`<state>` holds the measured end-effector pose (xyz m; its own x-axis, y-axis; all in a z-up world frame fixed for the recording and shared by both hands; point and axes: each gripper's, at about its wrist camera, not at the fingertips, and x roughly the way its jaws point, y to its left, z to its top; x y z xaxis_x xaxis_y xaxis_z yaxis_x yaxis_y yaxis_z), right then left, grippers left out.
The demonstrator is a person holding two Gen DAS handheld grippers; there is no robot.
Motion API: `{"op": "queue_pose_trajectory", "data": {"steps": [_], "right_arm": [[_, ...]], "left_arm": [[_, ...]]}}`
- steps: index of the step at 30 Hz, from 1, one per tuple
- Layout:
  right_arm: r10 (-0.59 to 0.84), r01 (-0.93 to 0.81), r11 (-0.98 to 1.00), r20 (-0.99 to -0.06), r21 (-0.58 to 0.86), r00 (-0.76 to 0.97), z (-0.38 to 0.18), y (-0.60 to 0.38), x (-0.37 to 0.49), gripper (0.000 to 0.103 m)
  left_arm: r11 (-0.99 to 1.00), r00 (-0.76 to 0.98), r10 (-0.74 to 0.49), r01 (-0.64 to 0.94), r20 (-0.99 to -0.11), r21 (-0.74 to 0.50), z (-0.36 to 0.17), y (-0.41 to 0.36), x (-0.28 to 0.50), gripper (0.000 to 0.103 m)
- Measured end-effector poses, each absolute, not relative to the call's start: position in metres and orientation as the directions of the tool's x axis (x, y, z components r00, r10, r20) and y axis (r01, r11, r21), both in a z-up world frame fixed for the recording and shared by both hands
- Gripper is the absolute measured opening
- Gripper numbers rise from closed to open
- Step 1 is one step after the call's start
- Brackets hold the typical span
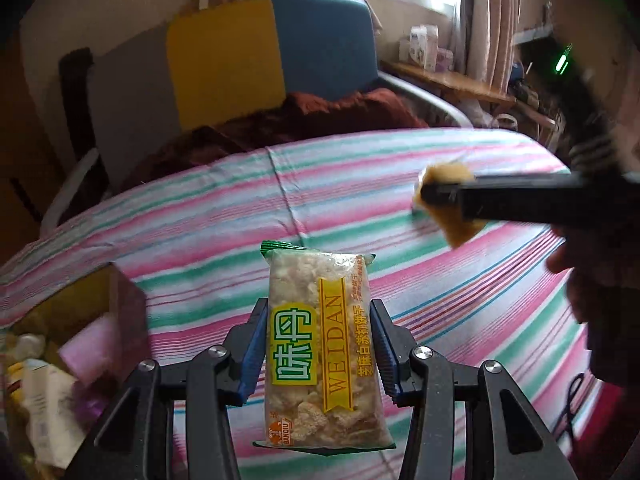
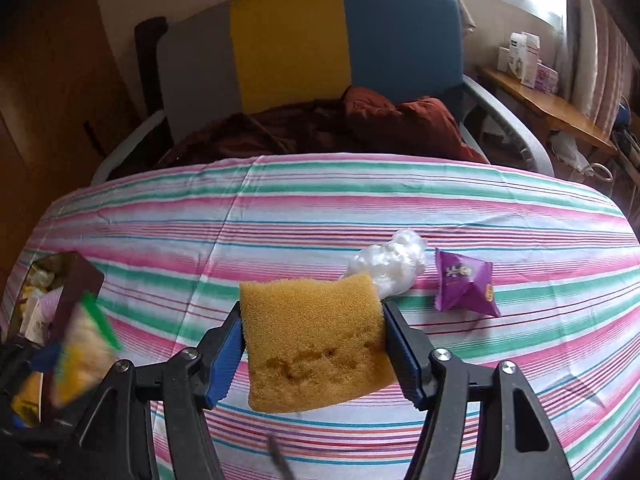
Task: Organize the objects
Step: 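Carry the cracker packet and sponge over the gold tray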
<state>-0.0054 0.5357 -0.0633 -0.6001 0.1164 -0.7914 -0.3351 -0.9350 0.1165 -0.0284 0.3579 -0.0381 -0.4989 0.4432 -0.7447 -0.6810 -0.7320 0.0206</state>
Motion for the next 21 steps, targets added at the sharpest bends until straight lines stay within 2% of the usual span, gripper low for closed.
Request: {"op": "queue_pose_trajectory", "data": {"steps": [8,21], "right_arm": [[0.127,-0.332,-0.940,-0.821,0.080,-0.557,-0.075,0.528,-0.010,0.066],[0.088,-0.297,-0.949,-0.820,0.103,-0.565,-0.063,0.497,-0.018,0.066]], "left_arm": [[-0.766,-0.571,0.459,-0.643,-0.680,0.023,-0.003,0.307,-0.018,0.049],[-0.829,-0.626,0.421,-0.560,-0.656,0.002,0.009,0.239,-0.023,0.049]]}}
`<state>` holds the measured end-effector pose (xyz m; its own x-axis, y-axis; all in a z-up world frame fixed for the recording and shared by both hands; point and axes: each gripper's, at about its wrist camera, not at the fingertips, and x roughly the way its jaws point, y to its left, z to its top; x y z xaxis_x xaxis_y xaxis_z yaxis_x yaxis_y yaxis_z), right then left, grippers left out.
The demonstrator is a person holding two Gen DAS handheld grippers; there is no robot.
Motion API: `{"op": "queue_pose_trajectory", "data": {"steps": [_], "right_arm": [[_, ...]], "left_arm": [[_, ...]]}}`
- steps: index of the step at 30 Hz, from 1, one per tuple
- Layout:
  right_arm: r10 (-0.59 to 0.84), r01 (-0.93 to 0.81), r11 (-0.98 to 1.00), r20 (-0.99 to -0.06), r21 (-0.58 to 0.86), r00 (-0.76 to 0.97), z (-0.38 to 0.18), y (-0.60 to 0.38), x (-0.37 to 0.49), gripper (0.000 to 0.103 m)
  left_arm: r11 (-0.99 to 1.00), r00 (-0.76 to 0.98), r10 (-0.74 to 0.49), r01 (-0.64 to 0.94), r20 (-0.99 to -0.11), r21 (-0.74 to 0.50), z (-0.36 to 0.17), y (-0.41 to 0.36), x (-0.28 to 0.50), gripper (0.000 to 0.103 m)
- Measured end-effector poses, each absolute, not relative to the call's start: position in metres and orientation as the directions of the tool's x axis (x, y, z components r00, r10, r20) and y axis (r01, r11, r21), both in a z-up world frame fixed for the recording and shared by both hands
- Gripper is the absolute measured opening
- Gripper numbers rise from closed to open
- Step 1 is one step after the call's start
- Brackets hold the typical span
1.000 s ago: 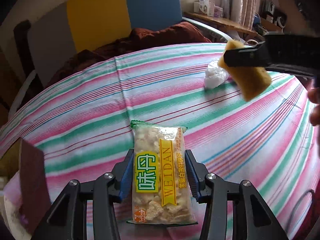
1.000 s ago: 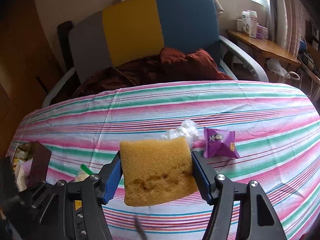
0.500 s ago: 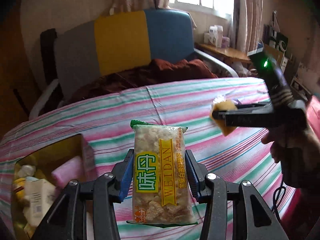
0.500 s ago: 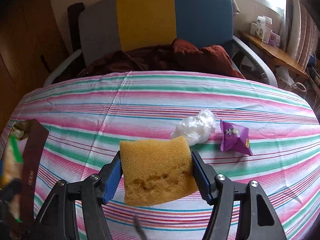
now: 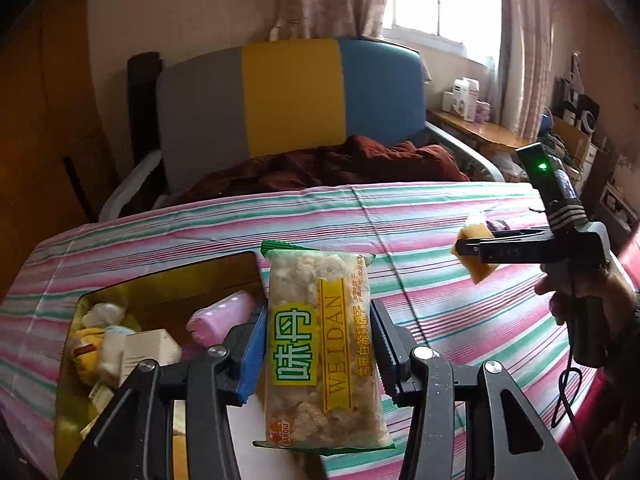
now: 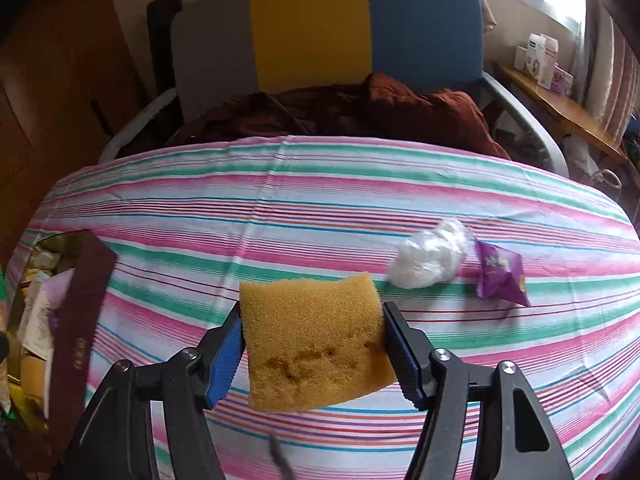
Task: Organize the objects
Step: 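Carry the cracker packet and sponge over the gold tray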
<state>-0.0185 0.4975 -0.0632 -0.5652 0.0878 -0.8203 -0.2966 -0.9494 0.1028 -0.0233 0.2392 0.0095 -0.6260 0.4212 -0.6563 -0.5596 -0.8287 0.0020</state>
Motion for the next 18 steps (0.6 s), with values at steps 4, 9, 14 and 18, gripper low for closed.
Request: {"op": "queue_pose_trajectory", "data": {"steps": [4,9,14,18], "right_arm": [[0.053,-0.259,-0.958,-0.810,0.124,-0.584,-0.052,0.476,-0.023,0.066],[0.005,-0.206,-0.966,-0.790,0.153,-0.613,-0.039,0.446,-0.027,0.066],[-0.058,-0.144,-0.970,-0.760,0.196,-0.647,-0.023,0.412,-0.027,0.066],[-0.110,-0.094,-0.968,-0.736,0.231,-0.668,-0.014,0.386,-0.028,0.066]], "left_arm": [[-0.840,-0.634,0.412,-0.542,-0.654,-0.004,0.010,0.224,-0.024,0.049],[-0.855,-0.640,0.399,-0.519,-0.656,-0.014,0.008,0.206,-0.025,0.049],[-0.867,-0.648,0.386,-0.498,-0.656,-0.019,0.007,0.195,-0.025,0.049],[-0.875,-0.654,0.379,-0.485,-0.655,-0.022,0.006,0.184,-0.023,0.048]]}}
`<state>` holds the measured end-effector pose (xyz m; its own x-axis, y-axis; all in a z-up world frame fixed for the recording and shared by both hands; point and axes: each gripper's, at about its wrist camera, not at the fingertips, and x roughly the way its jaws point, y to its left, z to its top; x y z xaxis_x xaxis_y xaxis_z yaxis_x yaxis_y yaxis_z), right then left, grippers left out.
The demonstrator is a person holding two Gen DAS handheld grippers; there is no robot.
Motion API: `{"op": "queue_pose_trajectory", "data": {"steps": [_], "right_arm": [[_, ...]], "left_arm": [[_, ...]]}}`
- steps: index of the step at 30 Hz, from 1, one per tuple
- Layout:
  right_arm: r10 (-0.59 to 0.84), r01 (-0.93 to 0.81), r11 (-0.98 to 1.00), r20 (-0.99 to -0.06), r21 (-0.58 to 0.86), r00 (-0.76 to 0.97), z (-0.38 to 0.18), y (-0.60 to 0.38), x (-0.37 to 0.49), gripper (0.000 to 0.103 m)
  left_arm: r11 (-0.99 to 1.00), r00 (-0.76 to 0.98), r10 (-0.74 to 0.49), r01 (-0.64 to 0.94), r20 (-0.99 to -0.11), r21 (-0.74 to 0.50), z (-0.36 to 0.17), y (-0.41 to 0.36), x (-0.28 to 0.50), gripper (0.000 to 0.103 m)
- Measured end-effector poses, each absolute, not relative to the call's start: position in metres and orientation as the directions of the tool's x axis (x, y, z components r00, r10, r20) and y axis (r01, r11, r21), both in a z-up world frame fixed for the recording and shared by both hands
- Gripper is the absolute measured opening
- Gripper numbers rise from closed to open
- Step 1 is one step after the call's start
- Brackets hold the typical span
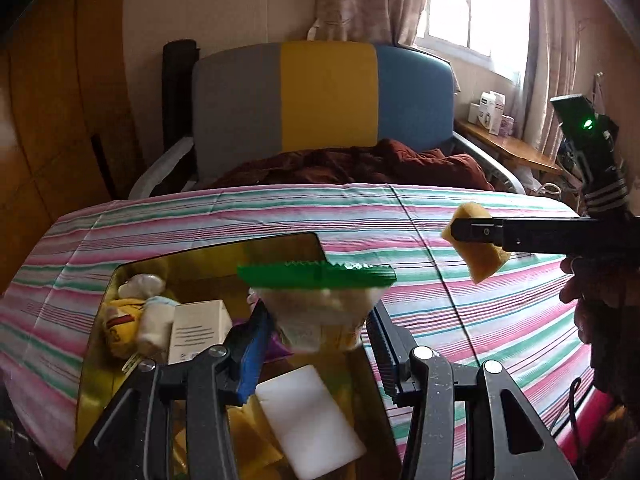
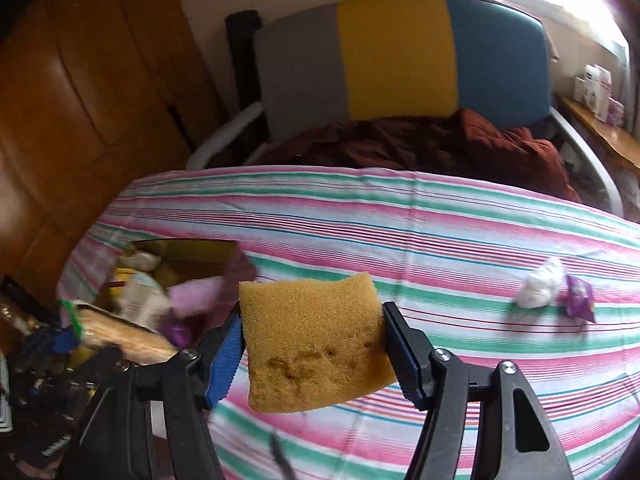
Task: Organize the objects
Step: 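Carry the cracker packet and sponge over the gold tray, then open both grippers to drop the cracker packet and sponge into the tray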
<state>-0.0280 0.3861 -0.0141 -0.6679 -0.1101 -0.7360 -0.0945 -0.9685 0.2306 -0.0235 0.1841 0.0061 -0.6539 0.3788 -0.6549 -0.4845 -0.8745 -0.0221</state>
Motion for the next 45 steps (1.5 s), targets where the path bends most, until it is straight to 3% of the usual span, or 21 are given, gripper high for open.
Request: {"op": "queue_pose_trajectory", "data": {"steps": [14,23,27,29,32,45], "right_arm": [[-0.268,0.078,-0.953,-0.695,0.292,-0.668,0.001,0.290,-0.037,0.066],[-0.310,0.140,-0.947,-0.706,0.289,-0.637,-0.002,0.249,-0.052,0.066],[-0.315,0.147,-0.946,-0.718,0.288,-0.621,-0.006,0.237,-0.062,0.075],[-0.289,0.127,-0.954,-0.725,0.271,-0.625,-0.009,0.234,-0.066,0.088],[-0.271,0.103,-0.958,-0.733,0.266,-0.624,-0.014,0.233,-0.070,0.088],[-0.227,0.061,-0.967,-0.732,0.246,-0.642,-0.023,0.234,-0.054,0.088]], "left_arm": [[-0.918,-0.684,0.365,-0.378,-0.631,-0.121,0.012,0.097,-0.025,0.048],[-0.955,-0.713,0.289,-0.257,-0.639,-0.146,0.002,0.037,-0.030,0.048],[-0.961,-0.695,0.272,-0.234,-0.665,-0.149,-0.012,0.029,-0.035,0.048],[-0.961,-0.680,0.274,-0.230,-0.680,-0.157,-0.020,0.030,-0.041,0.053],[-0.961,-0.686,0.272,-0.232,-0.675,-0.151,-0.024,0.036,-0.044,0.066],[-0.976,-0.725,0.215,-0.190,-0.655,-0.110,-0.011,0.033,-0.039,0.074]]}}
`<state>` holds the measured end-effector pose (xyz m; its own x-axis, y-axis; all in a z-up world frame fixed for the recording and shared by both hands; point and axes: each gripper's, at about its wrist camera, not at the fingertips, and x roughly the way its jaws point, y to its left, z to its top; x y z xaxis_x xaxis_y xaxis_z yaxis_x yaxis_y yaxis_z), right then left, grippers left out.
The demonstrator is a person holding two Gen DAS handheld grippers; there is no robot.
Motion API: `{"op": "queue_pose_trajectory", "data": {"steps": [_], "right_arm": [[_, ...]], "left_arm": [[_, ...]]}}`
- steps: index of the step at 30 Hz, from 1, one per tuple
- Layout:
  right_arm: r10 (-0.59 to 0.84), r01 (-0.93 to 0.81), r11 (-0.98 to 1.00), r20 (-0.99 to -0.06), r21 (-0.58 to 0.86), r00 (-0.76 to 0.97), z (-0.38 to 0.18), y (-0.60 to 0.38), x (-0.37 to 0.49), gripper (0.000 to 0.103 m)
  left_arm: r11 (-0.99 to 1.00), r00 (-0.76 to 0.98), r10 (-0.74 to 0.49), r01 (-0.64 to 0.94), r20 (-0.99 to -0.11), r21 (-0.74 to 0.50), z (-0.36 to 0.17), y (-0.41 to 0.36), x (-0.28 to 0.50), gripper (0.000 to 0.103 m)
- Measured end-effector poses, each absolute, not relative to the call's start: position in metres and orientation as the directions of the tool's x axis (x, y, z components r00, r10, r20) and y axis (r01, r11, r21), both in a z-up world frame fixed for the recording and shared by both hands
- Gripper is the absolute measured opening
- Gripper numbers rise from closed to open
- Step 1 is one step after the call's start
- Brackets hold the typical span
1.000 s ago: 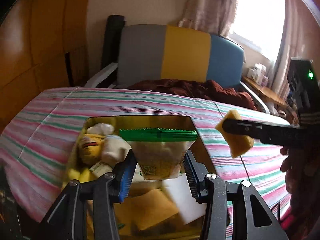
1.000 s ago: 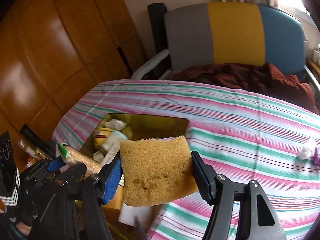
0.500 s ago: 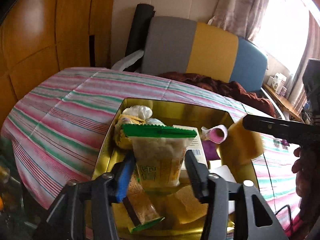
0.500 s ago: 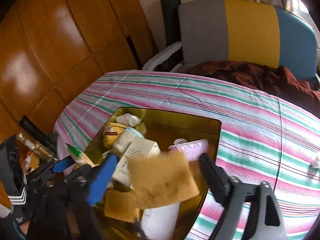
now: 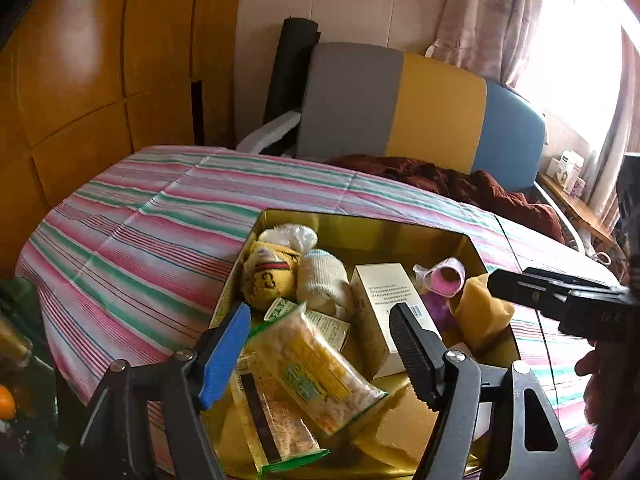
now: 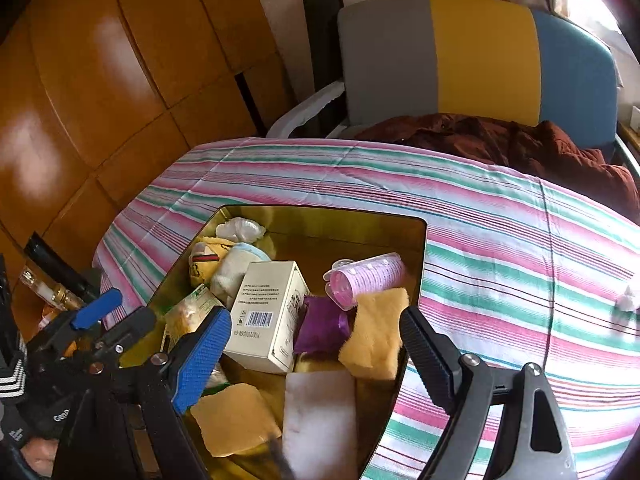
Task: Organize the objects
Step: 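Open both grippers to drop the cracker packet and sponge into the tray, then move both grippers back toward the remaining items on the sheet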
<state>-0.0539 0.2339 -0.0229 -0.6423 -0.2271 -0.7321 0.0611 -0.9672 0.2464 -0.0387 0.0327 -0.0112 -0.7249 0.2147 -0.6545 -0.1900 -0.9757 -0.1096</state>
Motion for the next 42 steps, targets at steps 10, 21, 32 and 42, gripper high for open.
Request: {"op": "queue_pose_trajectory", "data": {"steps": [10,21,32,42], "right_arm": [[-0.169,0.044,-0.980,-0.697,0.194,-0.697,-0.008,0.231,-0.037,0.088],[-0.131,0.005,-0.983,-0.677,0.185,-0.724,-0.001,0.244,-0.023,0.088],[-0.075,-0.053,-0.984,-0.669,0.169,-0.739,0.004,0.275,-0.011,0.088],[0.013,-0.204,-0.960,-0.698,0.191,-0.716,-0.004,0.356,0.001,0.088]], "left_arm": [[-0.974,-0.761,0.213,-0.216,-0.613,-0.070,0.007,0.041,-0.024,0.075],[-0.964,-0.766,0.236,-0.262,-0.598,-0.045,0.015,0.056,-0.011,0.076],[-0.945,-0.755,0.264,-0.327,-0.600,-0.004,0.018,0.082,-0.003,0.077],[-0.902,-0.730,0.331,-0.431,-0.598,0.026,0.024,0.125,-0.003,0.078]]}}
